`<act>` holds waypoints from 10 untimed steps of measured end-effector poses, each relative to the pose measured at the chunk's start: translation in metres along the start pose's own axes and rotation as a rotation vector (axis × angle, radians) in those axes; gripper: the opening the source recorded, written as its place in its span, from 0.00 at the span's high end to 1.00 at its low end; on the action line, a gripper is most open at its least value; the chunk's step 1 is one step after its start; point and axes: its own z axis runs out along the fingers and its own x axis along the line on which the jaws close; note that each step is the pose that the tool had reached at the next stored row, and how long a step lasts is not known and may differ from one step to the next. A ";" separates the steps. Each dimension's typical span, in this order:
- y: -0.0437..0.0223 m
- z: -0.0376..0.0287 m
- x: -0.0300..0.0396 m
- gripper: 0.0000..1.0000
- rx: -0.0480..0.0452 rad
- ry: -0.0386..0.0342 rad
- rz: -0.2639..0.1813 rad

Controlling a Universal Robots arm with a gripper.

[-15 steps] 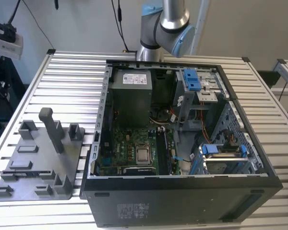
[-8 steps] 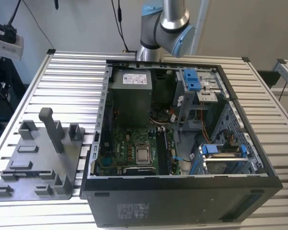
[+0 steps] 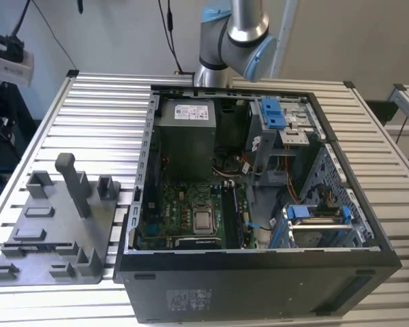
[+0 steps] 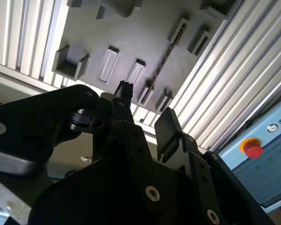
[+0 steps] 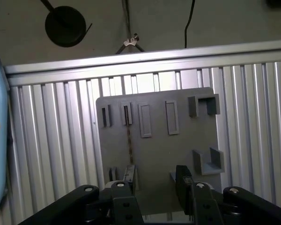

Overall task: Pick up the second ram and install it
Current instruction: 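Pick up the second ram and move it above second insertion slot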

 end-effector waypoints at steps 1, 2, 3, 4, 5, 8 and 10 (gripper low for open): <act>0.0000 0.0005 0.0000 0.52 0.0000 0.0000 0.000; 0.0000 0.0010 0.0001 0.52 -0.0002 0.0002 0.000; -0.0001 0.0019 0.0001 0.52 -0.0001 0.0001 0.000; -0.0001 0.0029 0.0002 0.52 -0.0001 0.0001 0.000; -0.0001 0.0043 0.0002 0.52 -0.0002 0.0002 0.000; 0.0000 0.0092 0.0005 0.52 0.0007 0.0001 0.000; 0.0000 0.0127 0.0006 0.52 0.0010 0.0001 0.000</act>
